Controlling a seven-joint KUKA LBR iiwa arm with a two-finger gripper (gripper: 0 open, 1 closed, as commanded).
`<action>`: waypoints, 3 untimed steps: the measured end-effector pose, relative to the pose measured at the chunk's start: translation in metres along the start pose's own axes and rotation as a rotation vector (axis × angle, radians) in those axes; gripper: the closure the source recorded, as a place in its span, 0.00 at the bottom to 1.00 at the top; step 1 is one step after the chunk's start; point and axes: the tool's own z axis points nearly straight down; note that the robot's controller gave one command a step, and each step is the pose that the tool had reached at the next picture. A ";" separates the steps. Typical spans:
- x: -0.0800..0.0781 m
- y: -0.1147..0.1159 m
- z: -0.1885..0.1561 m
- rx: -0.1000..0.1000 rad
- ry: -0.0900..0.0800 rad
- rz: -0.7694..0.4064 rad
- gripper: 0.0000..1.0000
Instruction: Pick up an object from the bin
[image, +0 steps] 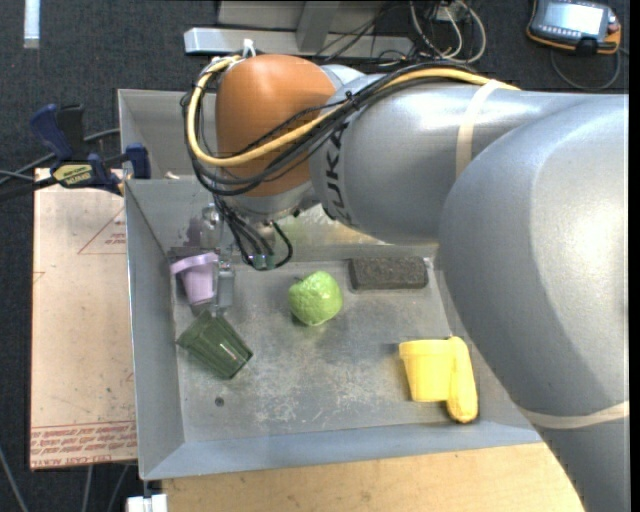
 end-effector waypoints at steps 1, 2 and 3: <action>0.004 0.010 0.034 0.000 0.009 -0.091 0.00; 0.021 0.015 0.045 -0.004 -0.014 -0.230 0.00; 0.023 0.014 0.065 -0.007 -0.012 -0.307 0.00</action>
Offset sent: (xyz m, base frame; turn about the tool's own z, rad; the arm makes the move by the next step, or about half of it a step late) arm -0.0280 0.0141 -0.0525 -0.2363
